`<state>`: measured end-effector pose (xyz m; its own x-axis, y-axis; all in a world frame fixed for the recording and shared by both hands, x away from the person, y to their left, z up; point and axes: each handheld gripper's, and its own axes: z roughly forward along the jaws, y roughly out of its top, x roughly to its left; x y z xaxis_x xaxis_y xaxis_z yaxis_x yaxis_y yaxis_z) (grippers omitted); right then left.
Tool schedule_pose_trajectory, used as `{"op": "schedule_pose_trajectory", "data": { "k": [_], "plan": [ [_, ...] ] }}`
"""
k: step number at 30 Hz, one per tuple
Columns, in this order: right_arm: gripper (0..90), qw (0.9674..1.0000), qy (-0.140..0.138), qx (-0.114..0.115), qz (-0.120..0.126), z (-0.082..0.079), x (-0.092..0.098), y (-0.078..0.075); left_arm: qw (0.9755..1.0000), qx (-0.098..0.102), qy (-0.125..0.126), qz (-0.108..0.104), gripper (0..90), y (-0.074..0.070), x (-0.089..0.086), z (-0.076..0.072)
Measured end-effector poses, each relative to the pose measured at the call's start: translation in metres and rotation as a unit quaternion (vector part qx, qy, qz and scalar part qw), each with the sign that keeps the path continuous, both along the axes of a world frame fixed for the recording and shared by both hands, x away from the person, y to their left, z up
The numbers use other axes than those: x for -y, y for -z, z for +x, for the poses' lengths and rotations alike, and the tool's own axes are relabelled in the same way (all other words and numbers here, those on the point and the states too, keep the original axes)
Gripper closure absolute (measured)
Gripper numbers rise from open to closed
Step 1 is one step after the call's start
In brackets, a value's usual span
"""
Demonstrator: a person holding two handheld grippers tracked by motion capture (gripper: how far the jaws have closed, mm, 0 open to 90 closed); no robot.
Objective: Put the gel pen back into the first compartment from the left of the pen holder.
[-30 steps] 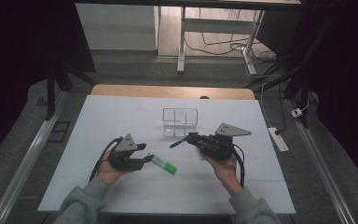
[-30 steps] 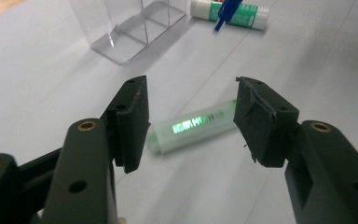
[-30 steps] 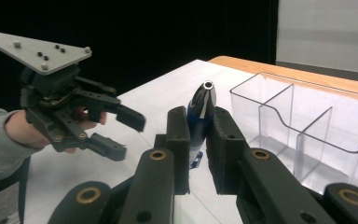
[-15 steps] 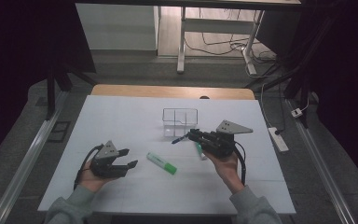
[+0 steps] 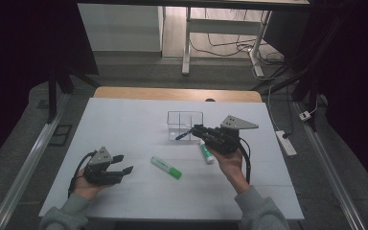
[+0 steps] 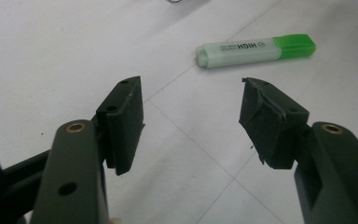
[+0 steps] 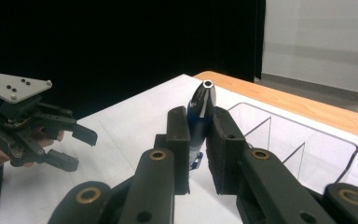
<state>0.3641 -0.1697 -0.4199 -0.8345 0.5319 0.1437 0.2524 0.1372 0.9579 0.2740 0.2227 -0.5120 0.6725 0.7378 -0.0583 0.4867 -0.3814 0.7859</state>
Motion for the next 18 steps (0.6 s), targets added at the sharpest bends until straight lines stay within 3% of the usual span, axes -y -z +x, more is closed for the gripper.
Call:
{"op": "schedule_pose_trajectory", "data": {
  "k": [11,18],
  "plan": [
    [79.0,0.9999,0.007,0.01,0.002,0.006,-0.001,-0.014,1.0,-0.008,-0.005,0.0,38.3,0.003,-0.003,0.002],
    [79.0,0.9997,0.023,0.011,-0.003,0.019,-0.003,-0.022,0.9999,-0.009,-0.006,0.0,37.5,0.004,-0.003,0.003]
  ]
}}
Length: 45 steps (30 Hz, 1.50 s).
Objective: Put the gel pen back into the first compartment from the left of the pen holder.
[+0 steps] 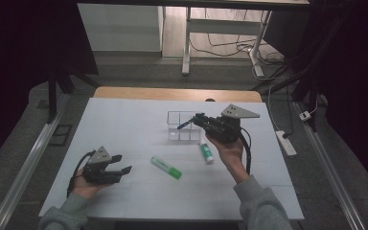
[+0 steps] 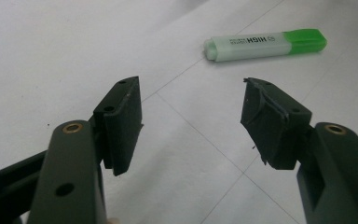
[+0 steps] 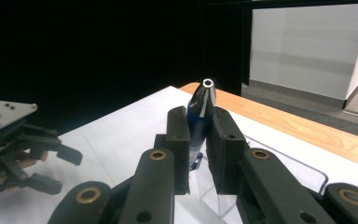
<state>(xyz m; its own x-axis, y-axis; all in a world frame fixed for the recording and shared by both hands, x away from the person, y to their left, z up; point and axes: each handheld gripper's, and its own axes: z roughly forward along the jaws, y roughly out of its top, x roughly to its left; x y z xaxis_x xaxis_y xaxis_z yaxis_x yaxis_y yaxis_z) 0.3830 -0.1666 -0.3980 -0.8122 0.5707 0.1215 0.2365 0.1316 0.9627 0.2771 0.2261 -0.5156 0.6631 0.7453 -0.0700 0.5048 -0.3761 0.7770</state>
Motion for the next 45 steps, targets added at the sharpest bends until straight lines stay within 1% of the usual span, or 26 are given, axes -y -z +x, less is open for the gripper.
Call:
{"op": "schedule_pose_trajectory", "data": {
  "k": [10,17,20,24,27,31,36,40,45],
  "plan": [
    [78.9,0.9998,0.015,-0.008,-0.01,0.026,-0.015,-0.006,1.0,-0.003,0.002,0.002,36.2,0.001,0.001,0.001],
    [78.9,0.9995,0.017,-0.018,-0.02,0.04,-0.028,-0.001,1.0,-0.004,0.004,0.003,35.9,0.002,0.001,0.002],
    [78.8,0.9991,0.02,-0.019,-0.032,0.045,-0.034,0.002,0.9999,-0.008,0.007,0.007,35.6,0.003,0.002,0.003],
    [77.9,0.9985,0.022,-0.028,-0.04,0.051,-0.038,0.007,0.9999,-0.008,0.01,0.008,35.2,0.004,0.003,0.003],
    [65.0,0.9979,0.025,-0.039,-0.045,0.054,-0.04,0.011,0.9999,-0.008,0.009,0.007,35.1,0.003,0.002,0.003],
    [57.6,0.9976,0.032,-0.042,-0.045,0.053,-0.036,0.014,0.9999,-0.008,0.007,0.006,35.1,0.003,0.001,0.004],
    [55.4,0.9976,0.036,-0.044,-0.04,0.048,-0.022,0.018,0.9999,-0.008,0.007,0.008,35.1,0.004,0.002,0.004],
    [53.9,0.9976,0.033,-0.048,-0.036,0.043,-0.009,0.022,0.9999,-0.009,0.006,0.009,35.1,0.004,0.002,0.004],
    [52.5,0.9973,0.031,-0.051,-0.043,0.035,0.006,0.028,0.9999,-0.01,0.006,0.01,35.1,0.004,0.003,0.005]
  ]
}}
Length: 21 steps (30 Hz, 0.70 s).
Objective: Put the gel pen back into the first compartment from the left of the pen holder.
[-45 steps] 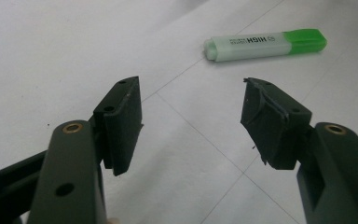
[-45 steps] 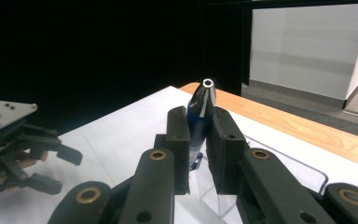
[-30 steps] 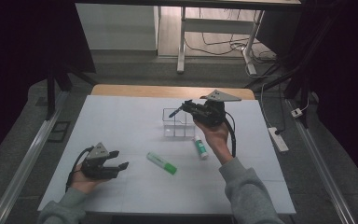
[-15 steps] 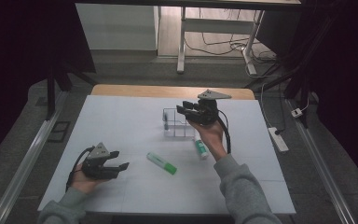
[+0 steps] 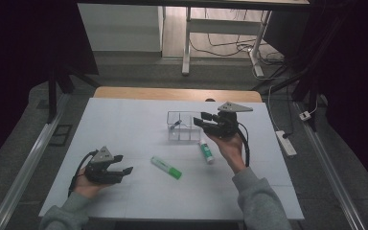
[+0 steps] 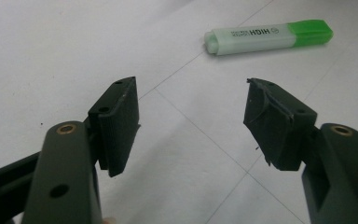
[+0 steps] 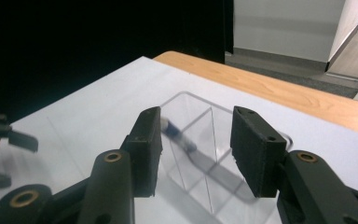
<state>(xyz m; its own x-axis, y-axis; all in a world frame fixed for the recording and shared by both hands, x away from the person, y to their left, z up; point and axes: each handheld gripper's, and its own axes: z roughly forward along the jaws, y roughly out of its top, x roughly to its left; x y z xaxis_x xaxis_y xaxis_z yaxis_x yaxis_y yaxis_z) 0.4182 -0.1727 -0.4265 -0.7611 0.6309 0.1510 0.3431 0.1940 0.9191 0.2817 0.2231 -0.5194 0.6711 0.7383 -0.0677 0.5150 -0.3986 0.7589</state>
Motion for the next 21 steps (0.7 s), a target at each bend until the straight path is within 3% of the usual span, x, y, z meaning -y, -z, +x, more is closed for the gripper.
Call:
{"op": "schedule_pose_trajectory", "data": {
  "k": [21],
  "plan": [
    [50.0,0.9993,0.012,-0.017,-0.03,-0.054,0.063,0.027,1.0,0.001,0.0,-0.001,35.1,-0.001,0.0,0.0]
  ]
}}
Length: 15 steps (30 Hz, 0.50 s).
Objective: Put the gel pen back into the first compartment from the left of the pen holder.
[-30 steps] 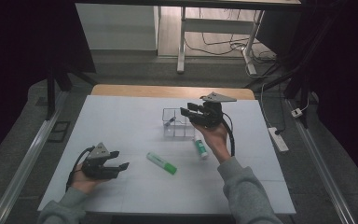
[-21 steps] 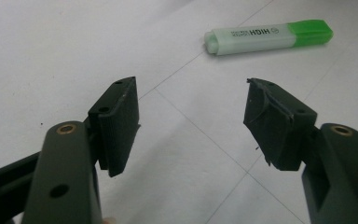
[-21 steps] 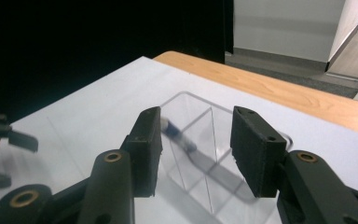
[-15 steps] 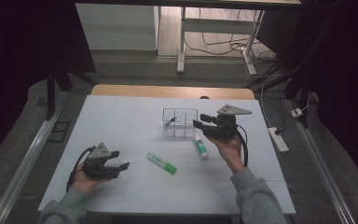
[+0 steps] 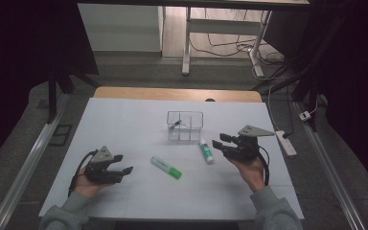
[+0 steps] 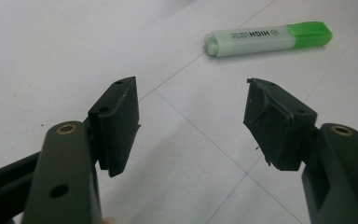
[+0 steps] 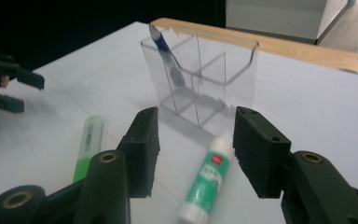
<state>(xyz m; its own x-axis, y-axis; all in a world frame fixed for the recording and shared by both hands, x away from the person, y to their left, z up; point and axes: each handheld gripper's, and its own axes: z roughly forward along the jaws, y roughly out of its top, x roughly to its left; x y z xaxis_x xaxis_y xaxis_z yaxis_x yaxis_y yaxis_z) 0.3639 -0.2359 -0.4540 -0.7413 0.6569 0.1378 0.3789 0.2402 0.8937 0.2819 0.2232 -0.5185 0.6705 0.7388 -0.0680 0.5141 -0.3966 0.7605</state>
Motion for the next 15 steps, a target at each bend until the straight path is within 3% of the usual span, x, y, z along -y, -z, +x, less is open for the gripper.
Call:
{"op": "schedule_pose_trajectory", "data": {
  "k": [7,15],
  "plan": [
    [49.6,0.9999,0.008,-0.01,-0.011,-0.017,0.02,0.013,1.0,-0.001,0.001,0.0,35.1,0.0,0.001,0.001],
    [48.7,0.9996,0.018,-0.015,-0.017,-0.026,0.034,0.024,1.0,0.0,0.002,0.001,35.1,0.0,0.001,0.001]
  ]
}}
